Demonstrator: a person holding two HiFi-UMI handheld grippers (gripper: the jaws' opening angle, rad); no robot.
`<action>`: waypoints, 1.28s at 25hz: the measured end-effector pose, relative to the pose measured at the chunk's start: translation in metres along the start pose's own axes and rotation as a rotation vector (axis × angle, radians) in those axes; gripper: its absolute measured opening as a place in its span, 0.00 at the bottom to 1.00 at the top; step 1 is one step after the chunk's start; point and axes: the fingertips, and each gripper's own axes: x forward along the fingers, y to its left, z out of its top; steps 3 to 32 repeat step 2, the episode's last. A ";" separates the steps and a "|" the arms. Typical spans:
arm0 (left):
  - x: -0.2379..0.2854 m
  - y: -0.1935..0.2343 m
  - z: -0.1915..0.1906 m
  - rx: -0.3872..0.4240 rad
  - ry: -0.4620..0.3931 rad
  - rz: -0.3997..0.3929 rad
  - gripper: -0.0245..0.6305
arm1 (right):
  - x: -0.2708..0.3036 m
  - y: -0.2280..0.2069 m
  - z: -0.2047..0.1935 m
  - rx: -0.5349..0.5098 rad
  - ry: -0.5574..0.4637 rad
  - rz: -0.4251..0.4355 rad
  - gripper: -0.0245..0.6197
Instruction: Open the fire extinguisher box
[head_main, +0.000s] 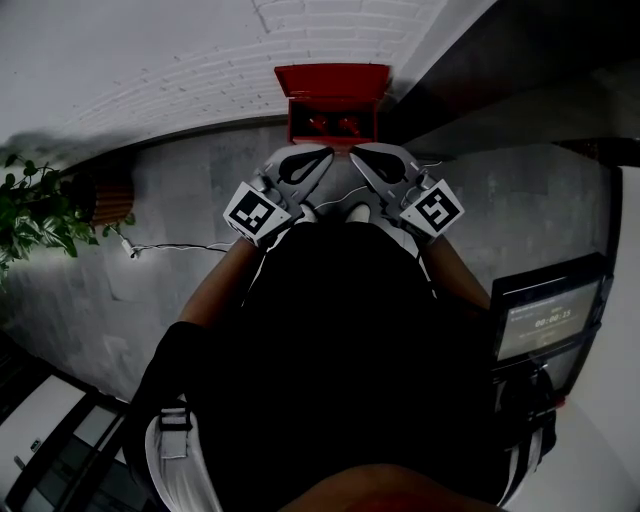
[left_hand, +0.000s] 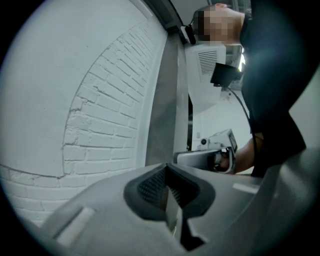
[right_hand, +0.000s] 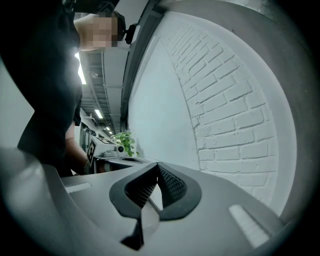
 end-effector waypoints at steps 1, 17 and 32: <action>0.000 0.000 0.000 -0.002 0.003 -0.001 0.04 | 0.000 0.000 0.000 0.000 0.000 0.001 0.05; 0.000 -0.001 -0.001 -0.005 0.008 -0.002 0.04 | 0.000 0.000 -0.001 0.000 0.001 0.001 0.05; 0.000 -0.001 -0.001 -0.005 0.008 -0.002 0.04 | 0.000 0.000 -0.001 0.000 0.001 0.001 0.05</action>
